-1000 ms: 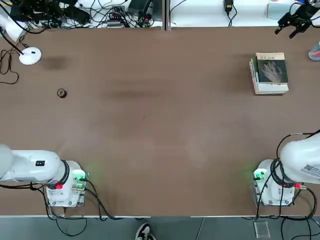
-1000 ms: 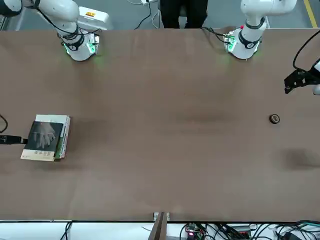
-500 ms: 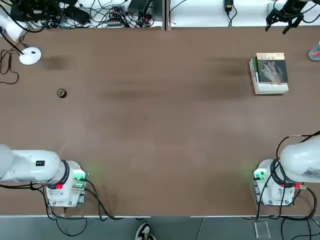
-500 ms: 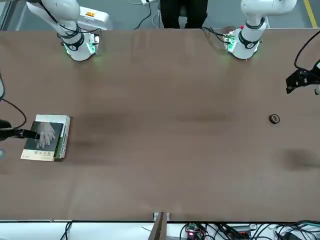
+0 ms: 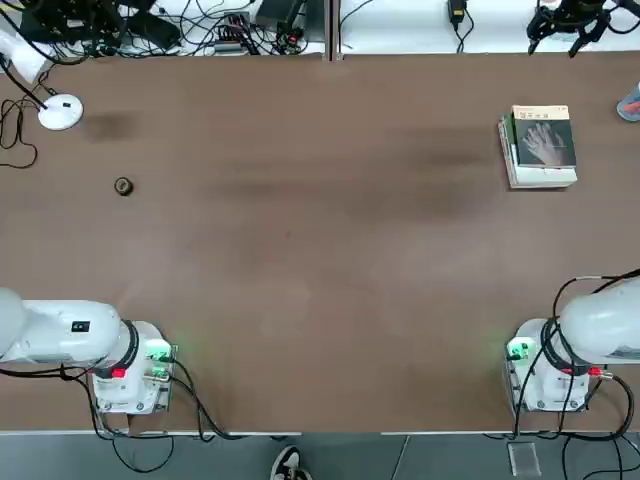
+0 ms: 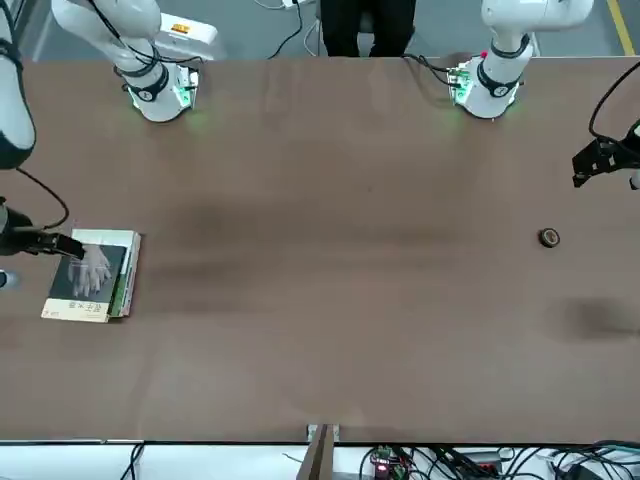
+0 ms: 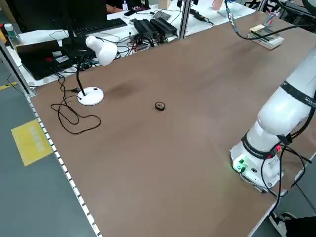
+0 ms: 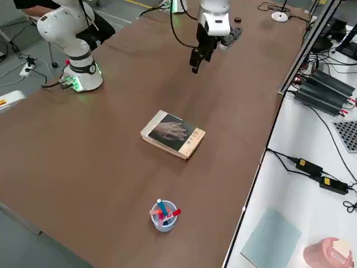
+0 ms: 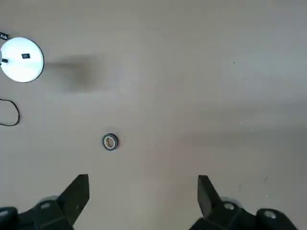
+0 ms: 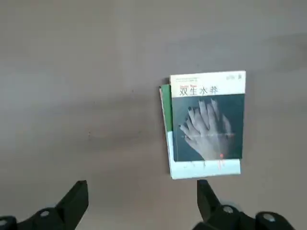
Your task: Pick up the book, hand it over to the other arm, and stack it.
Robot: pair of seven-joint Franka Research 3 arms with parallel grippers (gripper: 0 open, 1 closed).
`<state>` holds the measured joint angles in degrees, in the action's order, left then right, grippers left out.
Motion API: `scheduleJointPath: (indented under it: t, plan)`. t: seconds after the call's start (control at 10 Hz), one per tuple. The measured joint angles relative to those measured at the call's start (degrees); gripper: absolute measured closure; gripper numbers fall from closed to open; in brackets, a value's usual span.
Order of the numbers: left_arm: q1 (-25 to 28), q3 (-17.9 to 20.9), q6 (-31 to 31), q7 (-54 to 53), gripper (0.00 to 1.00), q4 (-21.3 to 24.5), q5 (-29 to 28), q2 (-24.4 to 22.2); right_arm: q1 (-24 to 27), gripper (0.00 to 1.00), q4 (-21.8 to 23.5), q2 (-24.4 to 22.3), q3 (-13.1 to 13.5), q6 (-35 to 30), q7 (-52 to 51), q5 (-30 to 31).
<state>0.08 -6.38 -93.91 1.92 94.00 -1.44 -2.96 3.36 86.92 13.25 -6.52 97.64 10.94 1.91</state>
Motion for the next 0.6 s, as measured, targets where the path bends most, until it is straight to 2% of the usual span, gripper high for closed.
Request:
scheduleJointPath:
  t: [0.6]
  plan:
    - [0.0,0.0,0.0,-0.1,0.00,-0.1,0.0,0.0,-1.6,0.00,-0.2,-7.2,1.2,-3.3,0.4,2.2]
